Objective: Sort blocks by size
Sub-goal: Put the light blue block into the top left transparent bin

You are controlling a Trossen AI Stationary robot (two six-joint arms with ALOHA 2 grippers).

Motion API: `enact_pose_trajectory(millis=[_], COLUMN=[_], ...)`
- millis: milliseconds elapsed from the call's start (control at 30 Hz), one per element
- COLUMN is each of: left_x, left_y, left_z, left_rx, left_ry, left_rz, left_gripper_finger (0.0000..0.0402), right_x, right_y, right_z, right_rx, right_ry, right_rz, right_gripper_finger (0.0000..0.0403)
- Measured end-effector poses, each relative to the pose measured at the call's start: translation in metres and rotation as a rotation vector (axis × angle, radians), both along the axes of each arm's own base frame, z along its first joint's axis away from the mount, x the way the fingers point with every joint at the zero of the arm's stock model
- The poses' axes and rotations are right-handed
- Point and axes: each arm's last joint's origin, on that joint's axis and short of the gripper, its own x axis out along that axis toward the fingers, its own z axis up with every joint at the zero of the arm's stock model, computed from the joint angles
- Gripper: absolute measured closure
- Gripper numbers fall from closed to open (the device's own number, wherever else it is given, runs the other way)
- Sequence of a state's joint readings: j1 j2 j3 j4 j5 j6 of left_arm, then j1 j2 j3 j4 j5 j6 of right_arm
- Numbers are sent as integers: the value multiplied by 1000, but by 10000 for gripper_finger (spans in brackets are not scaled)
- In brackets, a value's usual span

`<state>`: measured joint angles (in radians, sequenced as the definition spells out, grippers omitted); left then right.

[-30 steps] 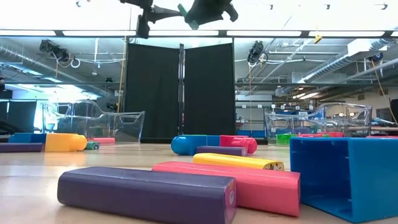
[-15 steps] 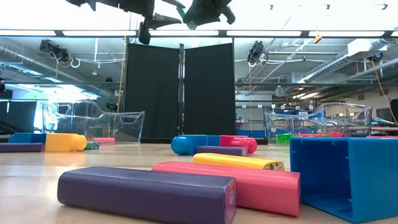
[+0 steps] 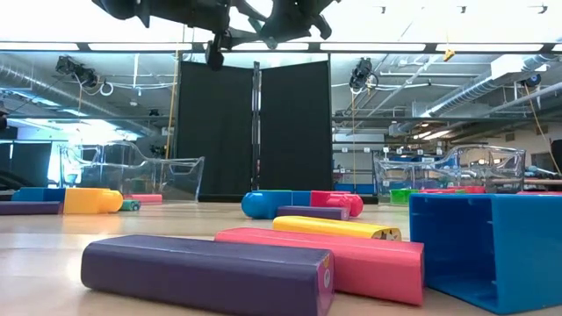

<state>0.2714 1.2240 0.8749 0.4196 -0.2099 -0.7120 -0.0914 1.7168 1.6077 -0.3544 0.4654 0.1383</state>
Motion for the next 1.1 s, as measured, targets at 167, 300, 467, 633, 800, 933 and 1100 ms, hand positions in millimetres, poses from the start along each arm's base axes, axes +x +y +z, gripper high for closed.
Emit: enact_pose_trajectory(millis=[167,300,467,633,800,933,1100], left_x=[0,0,0,1,0,-3,-21], left_y=[0,0,0,-2,0,6,18], left_z=[0,0,0,1,0,-3,-3], left_rx=[18,25,52,68,83,87,100], left_ry=[7,12,20,25,37,92,201], left_rz=[4,-10,-28,-43,-37,-23,37], left_gripper_finger=[335,337,337,337,337,337,337], right_x=[-1,-1,0,0,-2,-8,-30], right_y=[0,0,0,0,0,-1,1], right_z=[0,0,0,0,-2,-2,3], right_rx=[-9,-9,-3,-2,-3,-1,23], right_ry=[5,7,3,7,34,85,193], right_rz=[-14,-12,-1,5,5,1,-13], right_gripper_finger=[285,278,253,220,180,153,132])
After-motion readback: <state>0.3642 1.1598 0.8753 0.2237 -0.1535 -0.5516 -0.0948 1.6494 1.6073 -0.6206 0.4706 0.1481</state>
